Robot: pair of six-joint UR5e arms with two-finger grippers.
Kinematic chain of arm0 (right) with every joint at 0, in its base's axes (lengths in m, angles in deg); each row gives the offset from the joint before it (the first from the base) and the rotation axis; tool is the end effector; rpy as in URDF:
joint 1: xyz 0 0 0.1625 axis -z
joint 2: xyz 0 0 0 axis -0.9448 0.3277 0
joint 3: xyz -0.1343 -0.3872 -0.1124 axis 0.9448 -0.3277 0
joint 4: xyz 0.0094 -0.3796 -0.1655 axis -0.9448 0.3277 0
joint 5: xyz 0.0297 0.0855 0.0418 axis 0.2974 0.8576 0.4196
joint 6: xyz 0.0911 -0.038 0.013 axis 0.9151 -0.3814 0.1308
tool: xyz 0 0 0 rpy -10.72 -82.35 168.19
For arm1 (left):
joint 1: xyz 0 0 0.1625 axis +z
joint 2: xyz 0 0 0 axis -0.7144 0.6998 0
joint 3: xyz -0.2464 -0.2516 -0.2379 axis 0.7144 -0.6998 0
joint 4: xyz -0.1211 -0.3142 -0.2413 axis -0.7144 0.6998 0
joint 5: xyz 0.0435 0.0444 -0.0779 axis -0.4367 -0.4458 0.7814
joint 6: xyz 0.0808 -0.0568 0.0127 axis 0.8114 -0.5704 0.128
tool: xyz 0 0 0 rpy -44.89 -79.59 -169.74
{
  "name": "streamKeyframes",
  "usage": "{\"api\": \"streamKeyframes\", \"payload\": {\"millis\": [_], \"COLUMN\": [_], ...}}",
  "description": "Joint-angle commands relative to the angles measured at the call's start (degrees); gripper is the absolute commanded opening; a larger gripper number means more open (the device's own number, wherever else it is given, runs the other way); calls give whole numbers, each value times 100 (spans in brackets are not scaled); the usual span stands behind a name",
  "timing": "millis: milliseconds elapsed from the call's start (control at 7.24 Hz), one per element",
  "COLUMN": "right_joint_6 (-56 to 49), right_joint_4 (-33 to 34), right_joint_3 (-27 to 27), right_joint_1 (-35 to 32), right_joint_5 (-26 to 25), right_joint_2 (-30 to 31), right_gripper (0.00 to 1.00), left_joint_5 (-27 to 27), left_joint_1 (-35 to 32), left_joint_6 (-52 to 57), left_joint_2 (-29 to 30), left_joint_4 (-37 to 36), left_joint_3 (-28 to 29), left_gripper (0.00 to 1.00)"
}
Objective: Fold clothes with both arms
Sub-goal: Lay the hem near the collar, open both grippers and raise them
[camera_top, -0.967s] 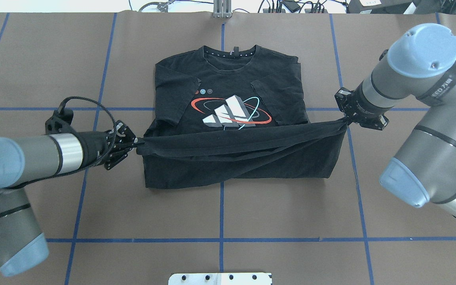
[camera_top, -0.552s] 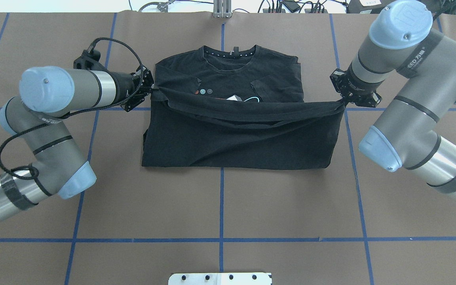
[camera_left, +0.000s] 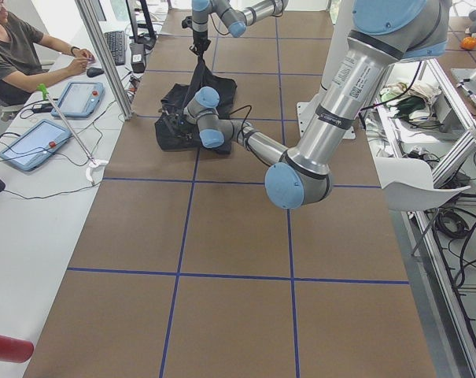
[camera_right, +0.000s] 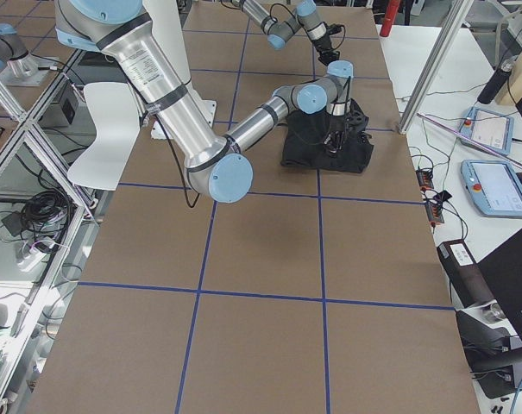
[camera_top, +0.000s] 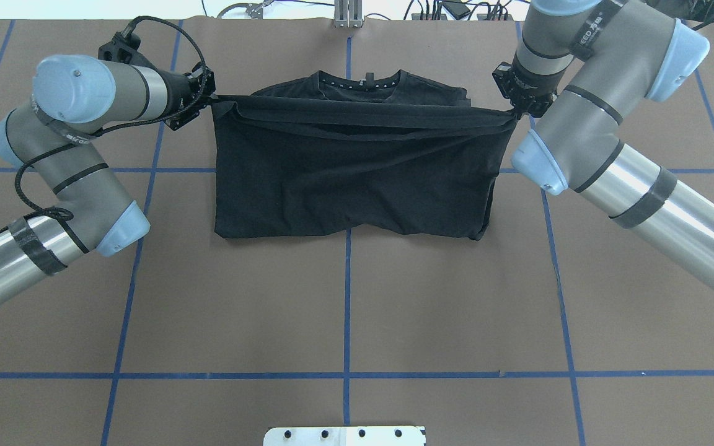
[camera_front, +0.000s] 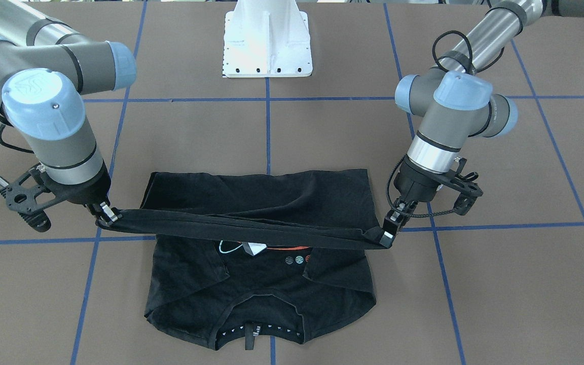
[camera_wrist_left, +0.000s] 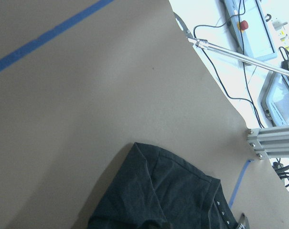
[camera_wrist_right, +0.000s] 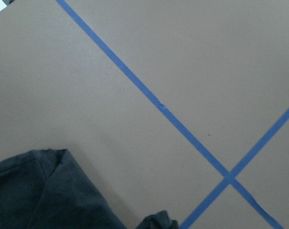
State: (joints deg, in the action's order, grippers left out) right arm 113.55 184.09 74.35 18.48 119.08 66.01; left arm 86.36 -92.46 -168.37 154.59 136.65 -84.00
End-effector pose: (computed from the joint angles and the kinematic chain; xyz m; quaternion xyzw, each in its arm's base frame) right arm -0.3676 -0.6376 0.3089 -0.0477 -0.2985 0.3792 0.8745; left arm 0.4005 -0.6019 0.3379 0.0740 0.5461 -0.4202 0.7209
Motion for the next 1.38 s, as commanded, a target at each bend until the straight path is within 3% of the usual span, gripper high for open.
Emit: {"api": "streamKeyframes", "payload": {"millis": [0, 138, 276, 414, 552, 691, 829, 1105, 1243], "right_joint_6": [32, 6, 14, 32, 75, 76, 302, 1109, 1548], "right_joint_4": [-817, -958, -1308, -1476, -1478, -1478, -1452, -1487, -1783], "right_joint_3": [-1203, -1600, -1978, -2225, -2219, -1993, -1225, 541, 1115], "right_joint_1": [44, 45, 45, 88, 71, 10, 10, 306, 613], "right_joint_5": [-5, -14, -109, -136, -180, -181, -181, -216, -512], "right_joint_2": [-531, -742, -883, -1067, -1165, -1096, -634, 857, 1439], "right_gripper": [0, 4, 41, 86, 100, 100, 100, 100, 100], "left_joint_5": [-11, -20, -20, -28, -20, 6, 33, 313, 323], "left_joint_1": [2, -6, -15, -41, -146, -217, -261, -323, -358], "left_joint_6": [36, 36, 36, 1, 27, 53, 62, 62, 62], "left_joint_2": [22, 65, 74, 101, 153, 215, 302, 303, 303], "left_joint_4": [468, 653, 707, 707, 707, 707, 646, 654, 637], "left_joint_3": [491, 676, 712, 730, 739, 730, 704, 599, 451], "left_gripper": [10, 19, 36, 99, 100, 100, 100, 100, 100]}}
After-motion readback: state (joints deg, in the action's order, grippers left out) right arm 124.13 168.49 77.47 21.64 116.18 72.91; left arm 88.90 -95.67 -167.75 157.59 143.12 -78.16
